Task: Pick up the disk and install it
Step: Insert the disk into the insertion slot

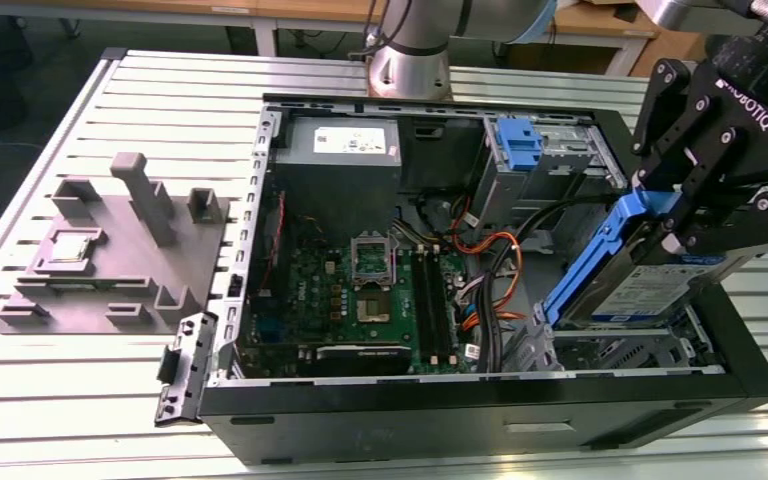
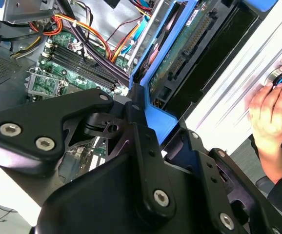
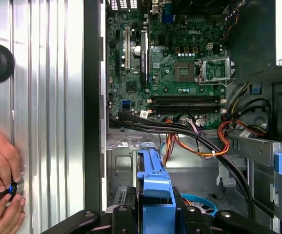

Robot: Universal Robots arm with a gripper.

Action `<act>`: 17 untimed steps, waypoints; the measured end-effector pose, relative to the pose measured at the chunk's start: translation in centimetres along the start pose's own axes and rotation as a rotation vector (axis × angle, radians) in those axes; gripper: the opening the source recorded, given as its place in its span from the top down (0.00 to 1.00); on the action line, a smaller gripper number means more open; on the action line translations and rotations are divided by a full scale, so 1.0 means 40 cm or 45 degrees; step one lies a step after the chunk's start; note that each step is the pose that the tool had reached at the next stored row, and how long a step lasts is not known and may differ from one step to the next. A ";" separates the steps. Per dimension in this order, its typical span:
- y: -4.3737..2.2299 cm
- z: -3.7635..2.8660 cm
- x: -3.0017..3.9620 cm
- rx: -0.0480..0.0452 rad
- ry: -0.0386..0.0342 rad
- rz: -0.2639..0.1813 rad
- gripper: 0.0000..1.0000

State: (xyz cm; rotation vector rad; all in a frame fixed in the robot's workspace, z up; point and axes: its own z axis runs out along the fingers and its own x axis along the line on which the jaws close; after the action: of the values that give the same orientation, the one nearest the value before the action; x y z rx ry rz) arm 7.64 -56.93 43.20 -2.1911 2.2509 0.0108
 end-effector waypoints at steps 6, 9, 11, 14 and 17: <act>0.000 0.009 0.000 0.000 0.0001 0.000 0.64; 0.000 0.013 0.001 0.000 0.0000 0.000 0.64; 0.000 0.015 0.001 0.000 0.0000 0.000 0.64; 0.000 0.018 0.001 0.000 0.0001 0.000 0.64; 0.000 0.022 0.002 0.000 0.0000 0.000 0.64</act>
State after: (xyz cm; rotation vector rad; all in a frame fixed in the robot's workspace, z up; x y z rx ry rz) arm 7.64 -57.00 42.32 -2.1911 2.2510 0.0108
